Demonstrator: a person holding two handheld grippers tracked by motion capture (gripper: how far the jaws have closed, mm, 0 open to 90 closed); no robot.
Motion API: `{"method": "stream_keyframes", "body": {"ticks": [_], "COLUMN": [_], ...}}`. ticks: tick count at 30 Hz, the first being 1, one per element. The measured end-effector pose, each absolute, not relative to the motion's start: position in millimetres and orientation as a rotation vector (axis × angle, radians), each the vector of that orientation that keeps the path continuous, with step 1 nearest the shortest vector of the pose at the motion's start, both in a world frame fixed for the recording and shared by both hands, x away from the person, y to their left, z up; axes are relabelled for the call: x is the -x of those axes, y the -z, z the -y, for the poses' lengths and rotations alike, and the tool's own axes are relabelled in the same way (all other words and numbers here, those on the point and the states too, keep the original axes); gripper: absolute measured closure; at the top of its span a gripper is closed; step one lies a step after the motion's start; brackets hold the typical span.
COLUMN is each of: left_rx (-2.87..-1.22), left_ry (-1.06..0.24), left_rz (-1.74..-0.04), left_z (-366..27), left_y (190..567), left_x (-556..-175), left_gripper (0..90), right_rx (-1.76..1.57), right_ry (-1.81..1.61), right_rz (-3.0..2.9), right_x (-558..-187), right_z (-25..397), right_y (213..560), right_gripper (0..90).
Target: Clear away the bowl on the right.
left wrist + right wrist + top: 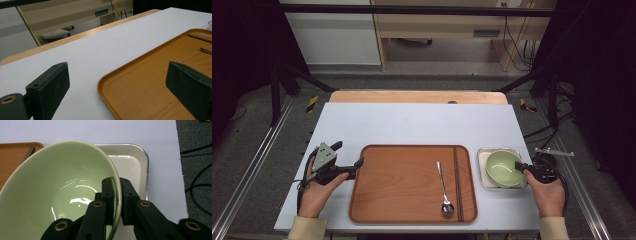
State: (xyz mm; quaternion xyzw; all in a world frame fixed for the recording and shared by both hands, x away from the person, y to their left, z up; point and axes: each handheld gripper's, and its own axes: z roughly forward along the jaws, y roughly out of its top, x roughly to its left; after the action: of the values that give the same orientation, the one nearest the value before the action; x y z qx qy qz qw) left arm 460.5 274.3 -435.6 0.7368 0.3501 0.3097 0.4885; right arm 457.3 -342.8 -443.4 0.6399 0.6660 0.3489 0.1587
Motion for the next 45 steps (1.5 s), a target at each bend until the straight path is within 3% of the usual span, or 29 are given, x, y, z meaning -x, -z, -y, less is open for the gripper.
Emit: {"method": "stream_keyframes", "body": {"ticks": [23, 45], "left_rx": [-1.754, -1.72], "left_ry": [-0.769, -0.776], "left_rz": [-0.853, -0.853], "left_z": [-280.9, -286.0], "left_y": [429.4, 425.5], "left_x": [-458.1, -457.3], "left_gripper": [5.0, 4.4], "right_rx": [-1.735, -1.635], "right_ry": [-1.129, -1.205], "right_rz": [-1.851, -1.974], "right_x": [-450.3, -452.7], "right_z": [337.2, 288.5], "right_y": [426.0, 411.9], "right_gripper": [83.5, 83.6]}}
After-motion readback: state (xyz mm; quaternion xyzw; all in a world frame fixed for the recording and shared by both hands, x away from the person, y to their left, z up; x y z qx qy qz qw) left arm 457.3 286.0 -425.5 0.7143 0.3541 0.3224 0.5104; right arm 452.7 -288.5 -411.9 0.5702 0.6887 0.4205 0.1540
